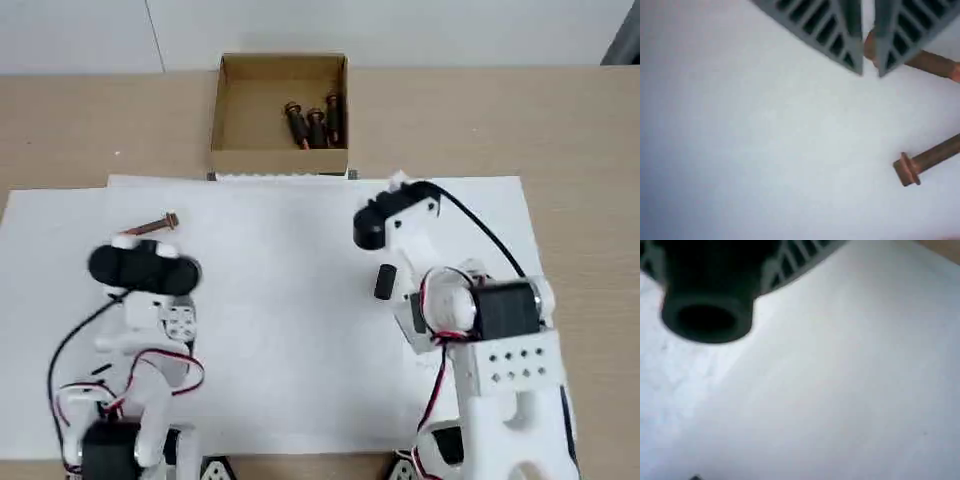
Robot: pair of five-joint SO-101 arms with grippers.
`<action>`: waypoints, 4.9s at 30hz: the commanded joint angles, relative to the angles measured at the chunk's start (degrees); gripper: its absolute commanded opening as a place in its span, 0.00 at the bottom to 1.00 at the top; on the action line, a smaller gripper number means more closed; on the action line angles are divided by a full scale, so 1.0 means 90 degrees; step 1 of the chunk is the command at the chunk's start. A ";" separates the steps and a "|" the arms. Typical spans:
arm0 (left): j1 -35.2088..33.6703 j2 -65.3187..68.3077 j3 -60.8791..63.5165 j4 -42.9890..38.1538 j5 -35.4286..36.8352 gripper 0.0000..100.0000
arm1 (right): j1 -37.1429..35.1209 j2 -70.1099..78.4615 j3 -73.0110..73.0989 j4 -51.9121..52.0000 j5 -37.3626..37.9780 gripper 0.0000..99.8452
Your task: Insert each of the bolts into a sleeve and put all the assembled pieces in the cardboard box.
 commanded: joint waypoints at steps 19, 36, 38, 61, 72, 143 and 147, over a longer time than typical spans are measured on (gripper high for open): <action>-0.0694 0.7433 -0.5504 0.0166 -0.0938 0.01 | 0.0298 -0.0718 0.0303 -0.0151 -0.0049 0.01; -0.1172 1.0217 -0.6422 0.0215 -0.5324 0.01 | 0.0298 -0.0718 0.0576 -0.0386 -0.0020 0.01; -0.1192 1.0364 -0.6422 0.0205 -0.5812 0.01 | 0.0298 -0.0718 0.0576 -0.0425 -0.0020 0.01; -0.1455 1.2435 -0.8015 -0.0234 -0.7414 0.12 | 0.0298 -0.0708 0.0576 -0.0503 -0.0020 0.01; -0.1241 1.3519 -0.8894 -0.0234 -0.7404 0.12 | 0.0288 -0.0708 0.0576 -0.0493 -0.0020 0.01; 0.2227 0.6203 -0.6667 0.2725 -0.1534 0.01 | 0.0298 -0.5016 0.0947 -0.0640 0.0059 0.00; 0.2208 0.5333 -0.5543 0.1495 -0.0762 0.01 | 0.0298 -0.6061 0.2129 -0.1529 -0.0322 0.00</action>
